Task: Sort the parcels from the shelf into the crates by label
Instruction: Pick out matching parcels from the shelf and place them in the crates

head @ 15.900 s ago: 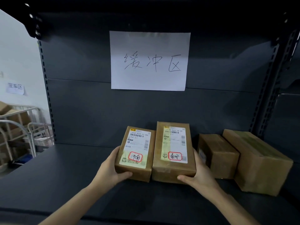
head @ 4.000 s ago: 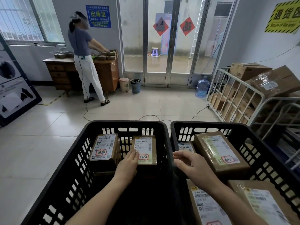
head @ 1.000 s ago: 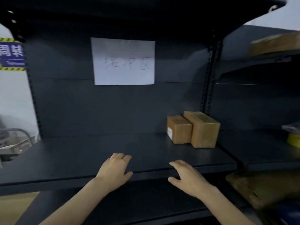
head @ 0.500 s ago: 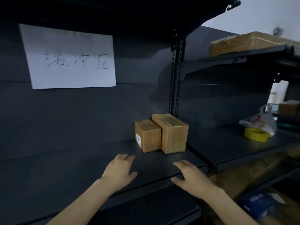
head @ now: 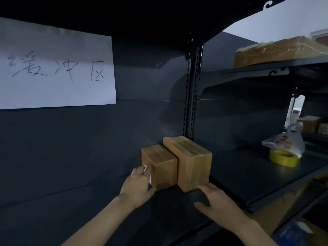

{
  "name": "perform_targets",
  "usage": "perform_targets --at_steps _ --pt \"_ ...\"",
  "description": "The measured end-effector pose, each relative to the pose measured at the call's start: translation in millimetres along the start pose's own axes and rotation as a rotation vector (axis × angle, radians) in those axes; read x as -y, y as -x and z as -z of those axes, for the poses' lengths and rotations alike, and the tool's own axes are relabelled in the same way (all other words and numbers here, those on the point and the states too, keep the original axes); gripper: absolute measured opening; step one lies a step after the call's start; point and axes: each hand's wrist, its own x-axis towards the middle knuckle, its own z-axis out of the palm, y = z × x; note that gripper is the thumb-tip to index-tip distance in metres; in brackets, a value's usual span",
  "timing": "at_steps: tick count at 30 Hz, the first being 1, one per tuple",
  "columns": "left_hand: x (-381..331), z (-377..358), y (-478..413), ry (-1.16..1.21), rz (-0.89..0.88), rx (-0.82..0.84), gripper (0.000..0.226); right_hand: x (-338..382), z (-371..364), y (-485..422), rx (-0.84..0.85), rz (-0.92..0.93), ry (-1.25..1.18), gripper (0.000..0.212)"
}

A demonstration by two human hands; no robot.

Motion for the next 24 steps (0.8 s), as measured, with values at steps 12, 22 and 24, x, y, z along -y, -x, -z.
perform_targets --at_steps 12,22,24 --pt "-42.3 3.7 -77.9 -0.186 -0.209 -0.039 0.064 -31.8 11.6 -18.1 -0.017 0.018 0.019 0.053" --pt "-15.7 3.0 -55.2 -0.215 -0.123 -0.056 0.046 -26.3 7.9 -35.4 0.074 0.164 0.003 0.049" --pt "-5.1 4.7 -41.5 -0.214 -0.063 -0.092 0.044 -18.0 4.4 -40.5 0.11 0.202 -0.01 0.051"
